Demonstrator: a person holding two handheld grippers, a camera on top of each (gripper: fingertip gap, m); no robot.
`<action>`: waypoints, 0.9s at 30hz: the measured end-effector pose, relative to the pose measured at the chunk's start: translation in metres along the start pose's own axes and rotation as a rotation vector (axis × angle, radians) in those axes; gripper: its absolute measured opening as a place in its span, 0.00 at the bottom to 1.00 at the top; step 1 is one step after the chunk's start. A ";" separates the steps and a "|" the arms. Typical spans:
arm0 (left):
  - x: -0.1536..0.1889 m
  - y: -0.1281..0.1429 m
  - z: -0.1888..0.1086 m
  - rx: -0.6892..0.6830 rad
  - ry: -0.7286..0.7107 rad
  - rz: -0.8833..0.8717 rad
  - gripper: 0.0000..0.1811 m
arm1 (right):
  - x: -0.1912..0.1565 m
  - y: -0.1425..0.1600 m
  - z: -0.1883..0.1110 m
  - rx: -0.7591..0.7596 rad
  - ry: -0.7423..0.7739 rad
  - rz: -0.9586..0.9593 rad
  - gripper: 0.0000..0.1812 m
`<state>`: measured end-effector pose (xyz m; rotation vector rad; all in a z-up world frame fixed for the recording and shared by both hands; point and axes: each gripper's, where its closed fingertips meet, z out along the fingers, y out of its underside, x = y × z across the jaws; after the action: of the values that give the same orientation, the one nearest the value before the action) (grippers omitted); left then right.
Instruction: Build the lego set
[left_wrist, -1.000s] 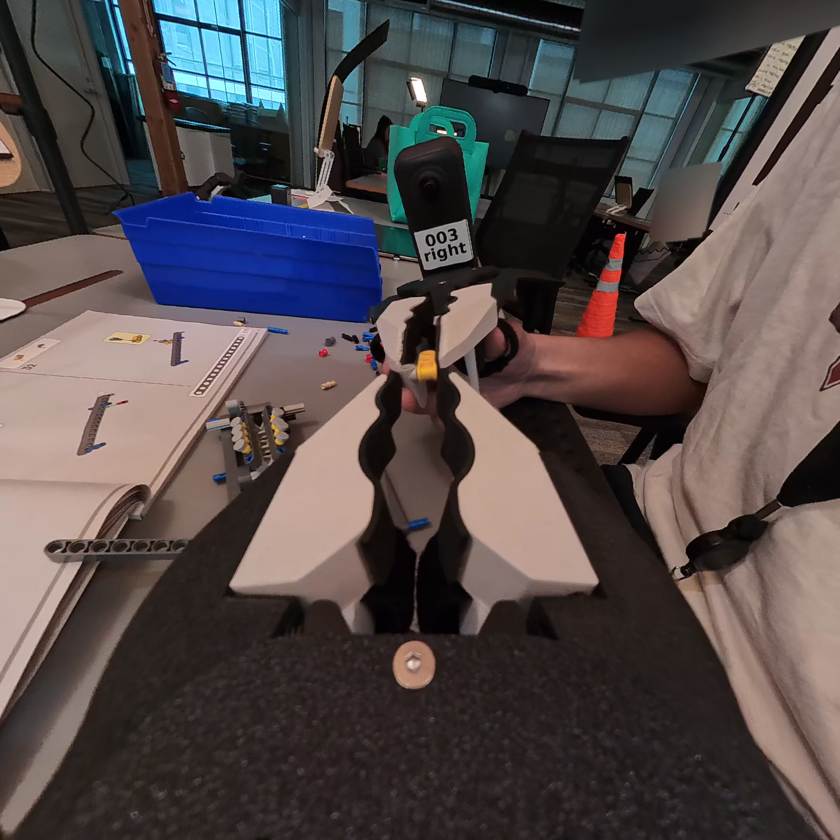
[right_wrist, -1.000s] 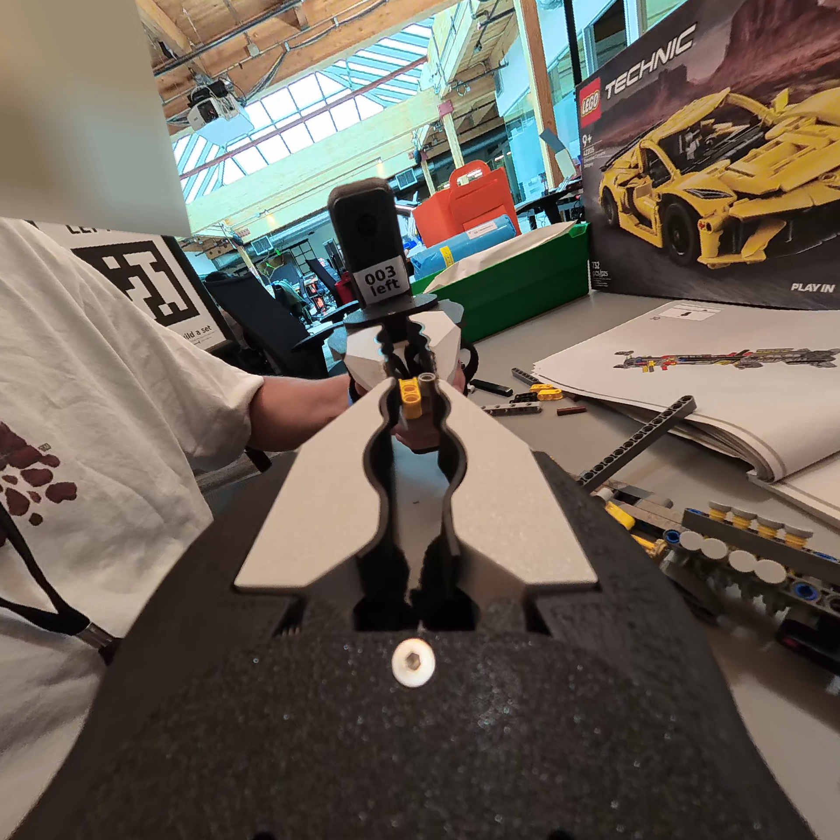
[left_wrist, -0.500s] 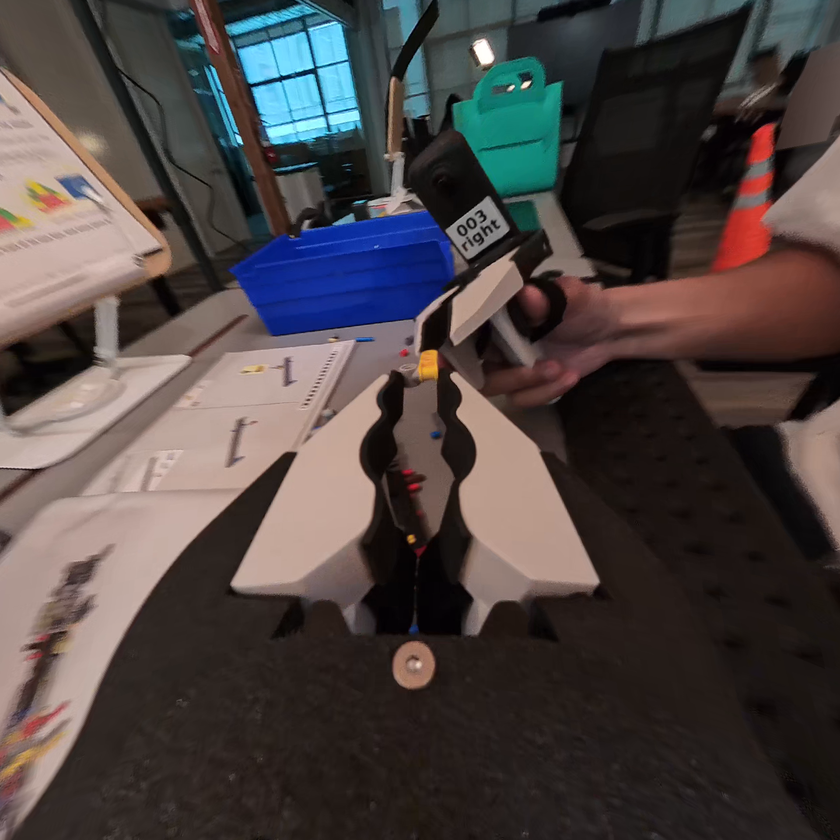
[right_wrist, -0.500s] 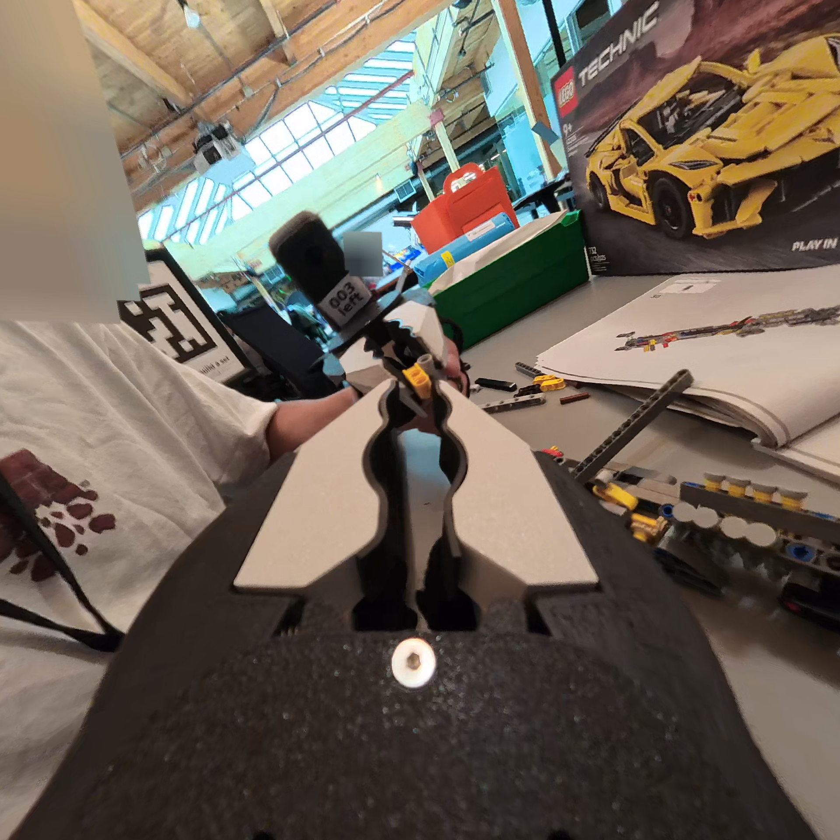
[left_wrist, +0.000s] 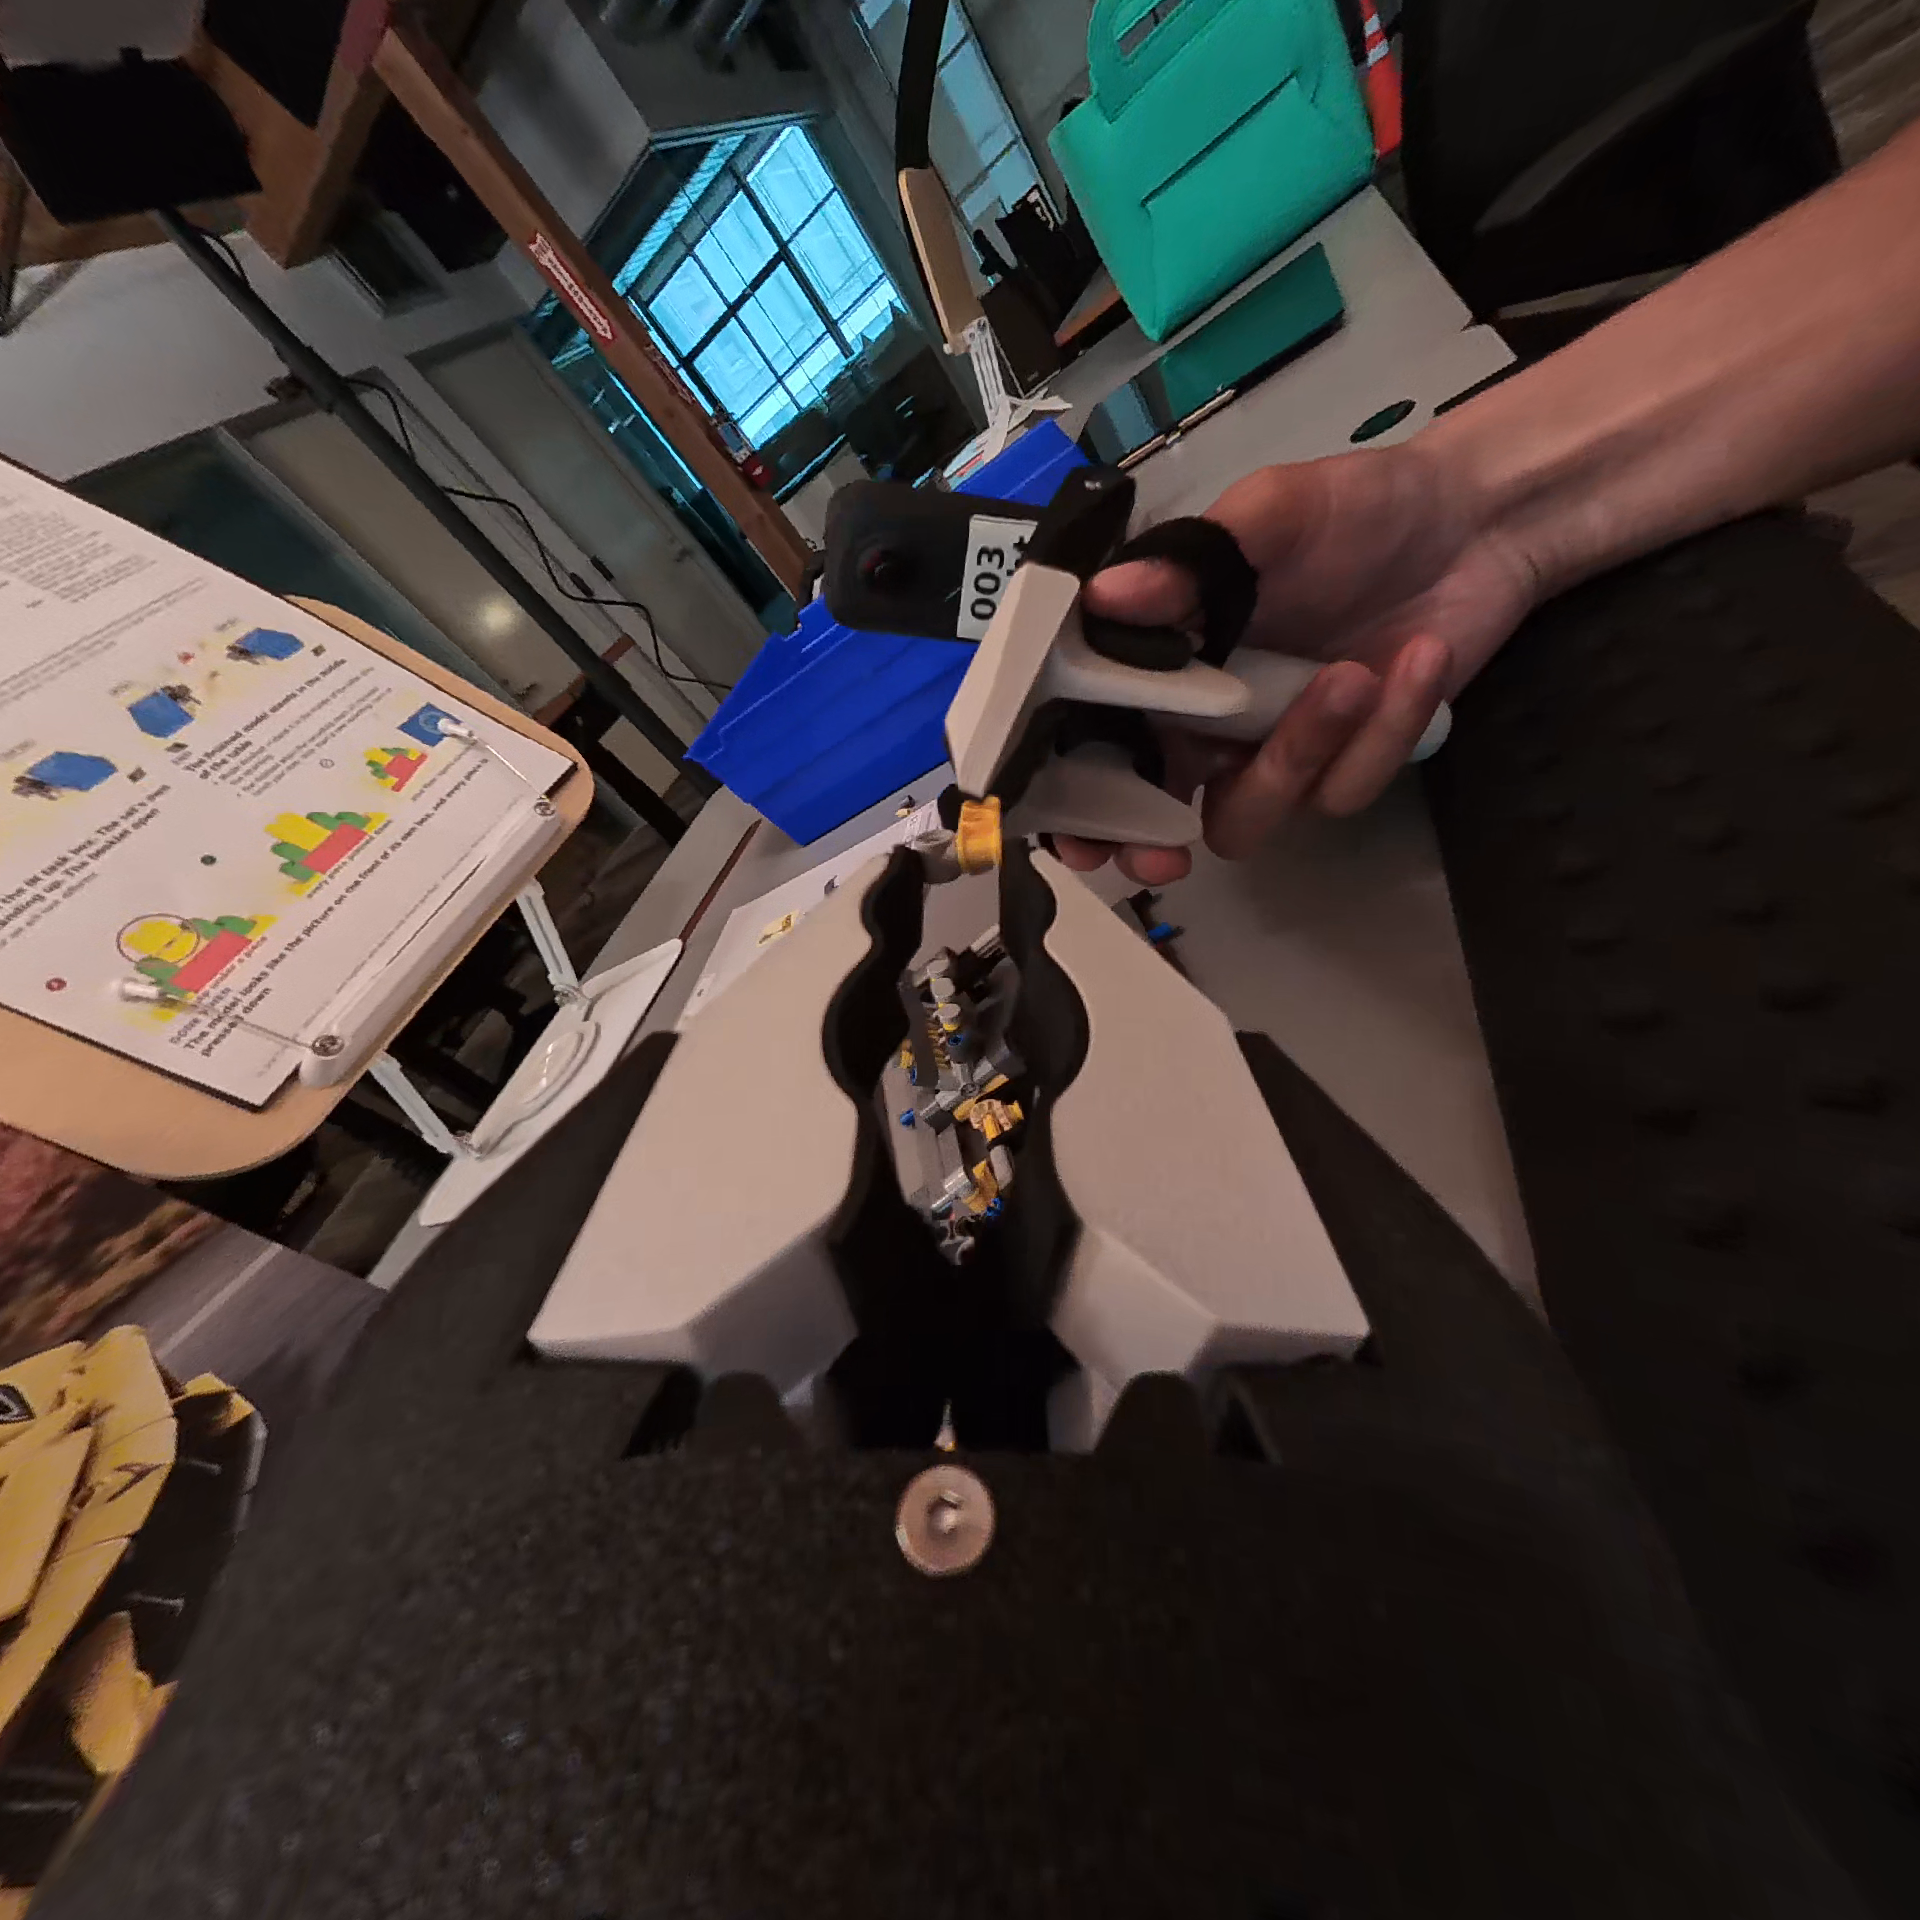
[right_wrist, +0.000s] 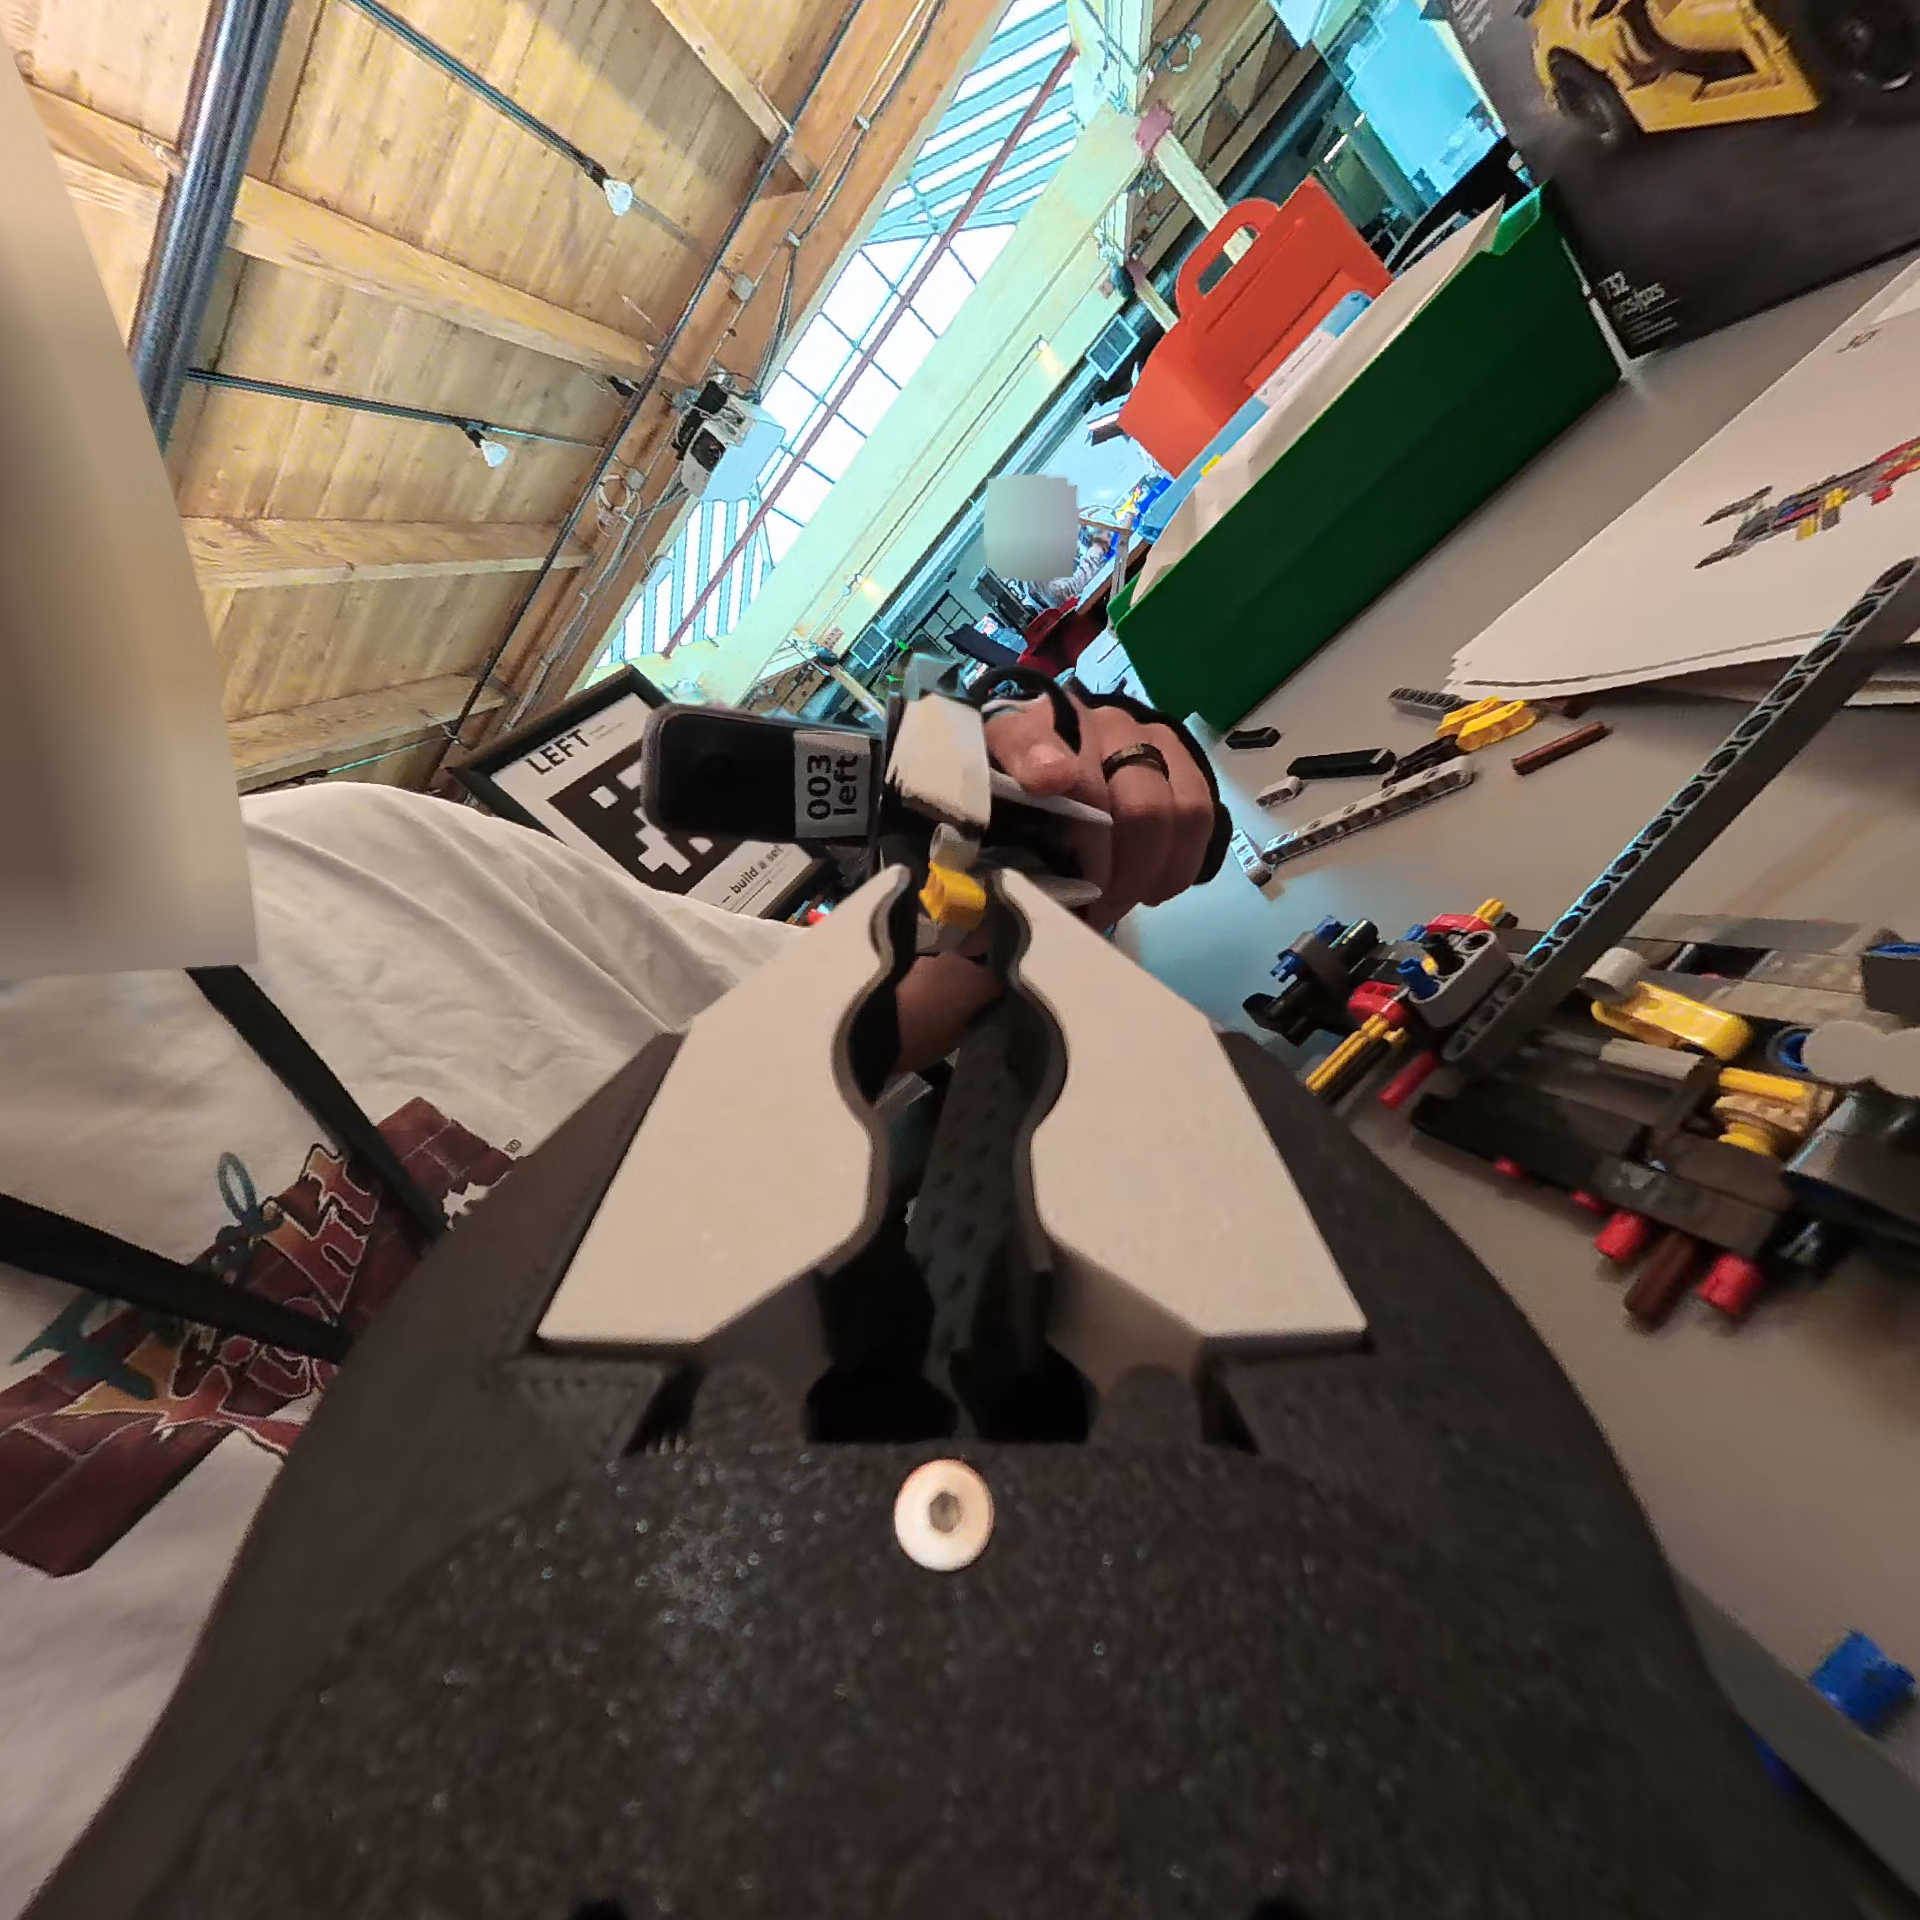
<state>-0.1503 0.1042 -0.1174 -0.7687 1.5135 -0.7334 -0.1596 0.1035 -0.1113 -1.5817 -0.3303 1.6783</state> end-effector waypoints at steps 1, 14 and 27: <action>0.001 0.000 0.000 0.001 -0.001 0.015 0.08 | 0.001 0.002 0.000 -0.010 0.004 0.003 0.04; -0.004 0.012 0.003 -0.084 -0.047 -0.037 0.09 | 0.015 -0.009 -0.014 -0.001 0.079 0.050 0.03; -0.036 0.041 0.004 -0.111 -0.071 -0.474 0.10 | 0.073 -0.099 -0.157 0.389 0.600 -0.150 0.03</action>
<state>-0.1466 0.1572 -0.1307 -1.2481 1.3269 -0.9630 0.0280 0.1683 -0.1279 -1.6210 0.1740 1.0101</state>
